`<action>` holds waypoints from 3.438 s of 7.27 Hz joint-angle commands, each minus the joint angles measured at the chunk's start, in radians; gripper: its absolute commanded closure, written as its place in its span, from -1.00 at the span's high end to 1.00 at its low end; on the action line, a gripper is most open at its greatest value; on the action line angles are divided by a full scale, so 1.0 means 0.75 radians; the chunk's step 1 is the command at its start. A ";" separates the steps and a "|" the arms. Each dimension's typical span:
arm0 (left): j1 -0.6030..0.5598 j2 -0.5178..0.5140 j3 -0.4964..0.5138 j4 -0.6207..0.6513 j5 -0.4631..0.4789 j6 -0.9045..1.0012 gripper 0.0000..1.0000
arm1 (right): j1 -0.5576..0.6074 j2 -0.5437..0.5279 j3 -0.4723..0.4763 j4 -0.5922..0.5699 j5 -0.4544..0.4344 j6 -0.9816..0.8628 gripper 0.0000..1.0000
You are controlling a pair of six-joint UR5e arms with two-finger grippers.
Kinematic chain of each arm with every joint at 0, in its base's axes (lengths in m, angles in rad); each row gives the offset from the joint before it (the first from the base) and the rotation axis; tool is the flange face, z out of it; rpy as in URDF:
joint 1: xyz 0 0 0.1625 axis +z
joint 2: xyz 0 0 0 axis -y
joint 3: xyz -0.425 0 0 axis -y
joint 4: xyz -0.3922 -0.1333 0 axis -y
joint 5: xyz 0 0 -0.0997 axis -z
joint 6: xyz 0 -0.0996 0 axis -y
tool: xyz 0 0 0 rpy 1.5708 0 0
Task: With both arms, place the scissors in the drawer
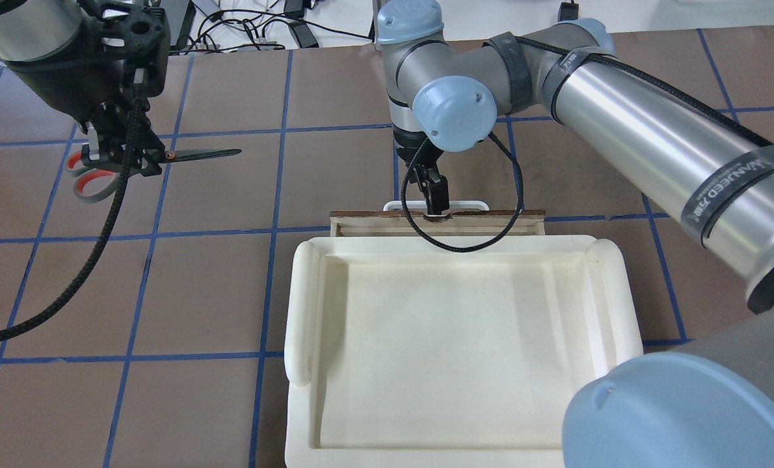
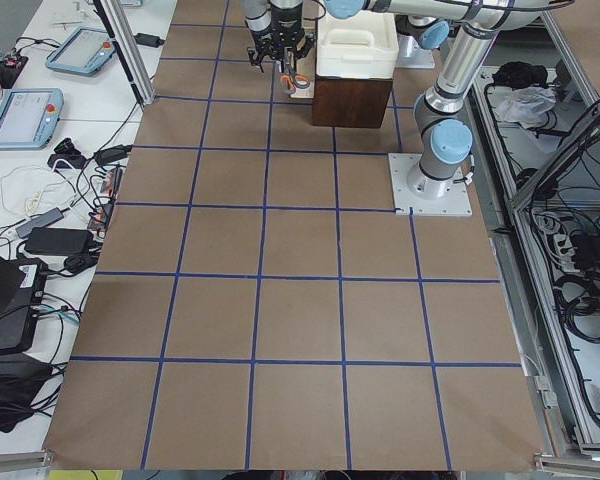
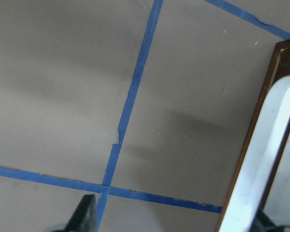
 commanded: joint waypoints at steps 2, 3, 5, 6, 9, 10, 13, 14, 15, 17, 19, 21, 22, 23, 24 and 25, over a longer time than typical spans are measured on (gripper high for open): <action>-0.003 0.001 -0.004 0.004 0.004 -0.005 -0.98 | -0.017 0.052 -0.067 -0.001 0.000 -0.048 1.00; -0.003 0.001 -0.004 0.000 0.010 -0.005 -1.00 | -0.017 0.062 -0.086 -0.001 0.000 -0.050 1.00; -0.003 0.001 -0.004 0.000 0.012 -0.003 -1.00 | -0.019 0.081 -0.121 -0.001 -0.002 -0.050 1.00; -0.003 0.003 -0.004 0.000 0.012 -0.001 -1.00 | -0.020 0.093 -0.139 -0.001 -0.002 -0.062 1.00; -0.003 0.009 -0.002 0.000 0.016 0.003 -1.00 | -0.048 0.115 -0.178 -0.001 -0.002 -0.125 1.00; -0.001 0.009 -0.002 0.000 0.012 0.005 -1.00 | -0.048 0.124 -0.196 -0.001 -0.014 -0.136 1.00; 0.000 0.009 -0.002 -0.002 0.012 0.005 -1.00 | -0.048 0.165 -0.243 -0.001 -0.026 -0.158 1.00; 0.000 0.007 -0.002 0.000 0.010 0.005 -1.00 | -0.048 0.175 -0.258 -0.001 -0.026 -0.162 1.00; -0.003 0.007 -0.002 -0.002 0.006 0.007 -1.00 | -0.048 0.181 -0.270 -0.001 -0.026 -0.169 1.00; 0.000 0.011 -0.002 -0.004 0.010 0.007 -1.00 | -0.054 0.191 -0.286 -0.001 -0.026 -0.179 1.00; 0.000 0.011 -0.002 -0.008 0.012 0.007 -1.00 | -0.058 0.193 -0.286 -0.001 -0.028 -0.191 1.00; 0.000 0.017 -0.002 -0.010 0.014 0.007 -1.00 | -0.056 0.163 -0.280 0.009 -0.028 -0.173 1.00; 0.000 0.021 -0.002 -0.012 0.014 0.007 -1.00 | -0.056 0.126 -0.272 0.024 -0.028 -0.171 1.00; -0.003 0.021 -0.002 -0.010 0.012 0.007 -1.00 | -0.052 0.091 -0.272 0.066 -0.028 -0.171 1.00; 0.000 0.023 -0.002 -0.014 0.012 0.007 -1.00 | -0.054 0.038 -0.270 0.128 -0.028 -0.179 1.00; 0.000 0.019 0.000 -0.014 0.012 0.005 -1.00 | -0.054 -0.011 -0.268 0.179 -0.028 -0.248 1.00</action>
